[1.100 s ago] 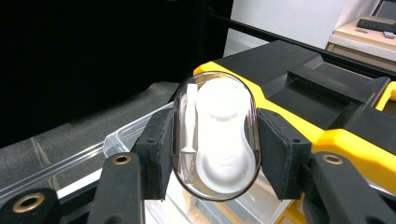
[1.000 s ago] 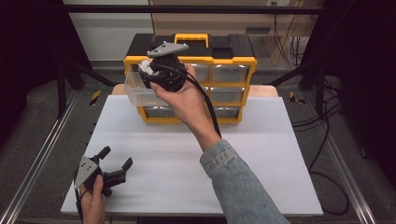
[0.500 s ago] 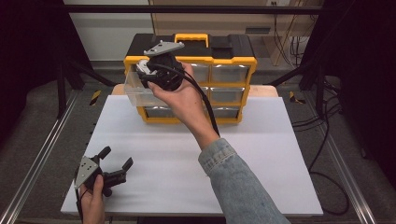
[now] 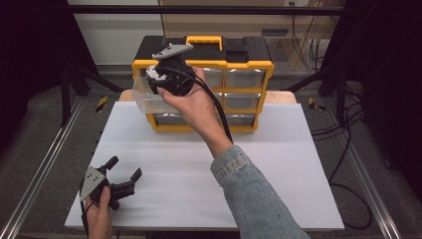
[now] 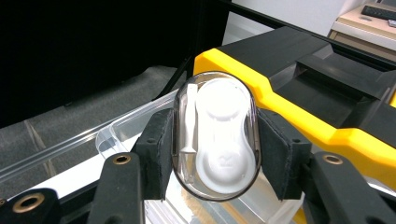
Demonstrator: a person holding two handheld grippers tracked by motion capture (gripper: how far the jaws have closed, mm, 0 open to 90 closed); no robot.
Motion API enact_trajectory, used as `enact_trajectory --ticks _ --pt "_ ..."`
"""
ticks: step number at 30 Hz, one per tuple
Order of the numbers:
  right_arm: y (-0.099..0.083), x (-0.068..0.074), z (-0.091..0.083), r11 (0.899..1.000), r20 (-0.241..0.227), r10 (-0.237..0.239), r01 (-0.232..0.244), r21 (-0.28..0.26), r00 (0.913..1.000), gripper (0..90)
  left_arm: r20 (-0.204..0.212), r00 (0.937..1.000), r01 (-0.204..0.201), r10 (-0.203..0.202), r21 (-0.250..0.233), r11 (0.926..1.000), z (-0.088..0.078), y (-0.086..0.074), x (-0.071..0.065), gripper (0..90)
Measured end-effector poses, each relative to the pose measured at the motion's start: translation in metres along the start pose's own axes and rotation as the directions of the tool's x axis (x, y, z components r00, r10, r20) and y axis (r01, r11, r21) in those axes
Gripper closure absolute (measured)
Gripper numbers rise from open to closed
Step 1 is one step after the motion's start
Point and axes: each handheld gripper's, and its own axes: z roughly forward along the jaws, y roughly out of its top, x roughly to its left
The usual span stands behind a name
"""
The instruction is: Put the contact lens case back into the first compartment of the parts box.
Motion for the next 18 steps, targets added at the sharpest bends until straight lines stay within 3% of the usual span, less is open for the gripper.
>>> enact_trajectory --ticks 18 --pt "0.0039 0.0029 0.0066 0.999 -0.006 -0.025 0.025 0.048 0.9997 49.0 -0.002 1.0000 0.003 -0.003 0.001 1.0000 -0.0002 0.0000 0.0006 1.4"
